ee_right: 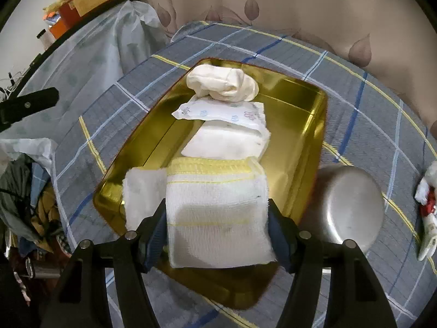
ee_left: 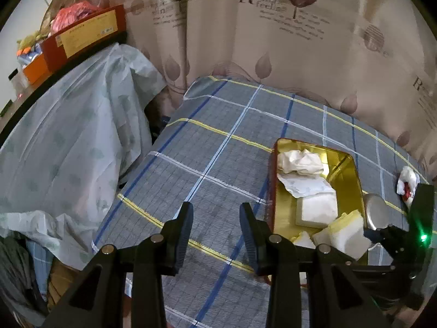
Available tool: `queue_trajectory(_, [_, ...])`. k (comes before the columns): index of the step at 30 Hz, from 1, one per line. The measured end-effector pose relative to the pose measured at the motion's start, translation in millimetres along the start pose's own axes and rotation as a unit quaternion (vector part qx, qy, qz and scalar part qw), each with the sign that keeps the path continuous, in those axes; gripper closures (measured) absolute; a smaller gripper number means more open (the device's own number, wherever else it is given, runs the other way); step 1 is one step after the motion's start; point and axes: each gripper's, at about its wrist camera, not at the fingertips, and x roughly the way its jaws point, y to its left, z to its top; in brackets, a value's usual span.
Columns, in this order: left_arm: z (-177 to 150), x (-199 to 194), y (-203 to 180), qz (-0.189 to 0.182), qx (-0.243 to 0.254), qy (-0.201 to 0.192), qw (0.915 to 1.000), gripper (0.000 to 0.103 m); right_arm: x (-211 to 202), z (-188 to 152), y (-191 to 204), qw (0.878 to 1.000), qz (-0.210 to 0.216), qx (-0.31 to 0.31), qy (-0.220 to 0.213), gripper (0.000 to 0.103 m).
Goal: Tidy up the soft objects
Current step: 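Lower the yellow-edged cloth into the gold tray and open the right gripper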
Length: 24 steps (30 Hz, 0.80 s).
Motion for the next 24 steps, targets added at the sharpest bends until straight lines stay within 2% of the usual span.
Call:
queue_trajectory(7, [0, 2, 3, -0.014, -0.001, 0.007, 0.9999, 0.067, 22, 7, 8, 1.0, -0.004, 0.0, 0.01, 0.036])
queue_trajectory(9, [-1, 2, 2, -0.02, -0.003, 0.009, 0.9998, 0.067, 26, 7, 10, 1.0, -0.002, 0.003, 0.012, 0.026])
queue_trajectory(12, [-1, 3, 0, -0.016, -0.001, 0.01, 0.9998, 0.067, 28, 6, 12, 1.0, 0.0, 0.005, 0.017, 0.023])
queue_trajectory(15, [-1, 3, -2, -0.022, -0.003, 0.012, 0.9997, 0.067, 19, 3, 11, 1.0, 0.005, 0.007, 0.009, 0.015])
queue_trajectory(24, [-4, -5, -13, -0.026, 0.011, 0.006, 0.9996, 0.067, -30, -3, 9, 1.0, 0.022, 0.006, -0.013, 0.013])
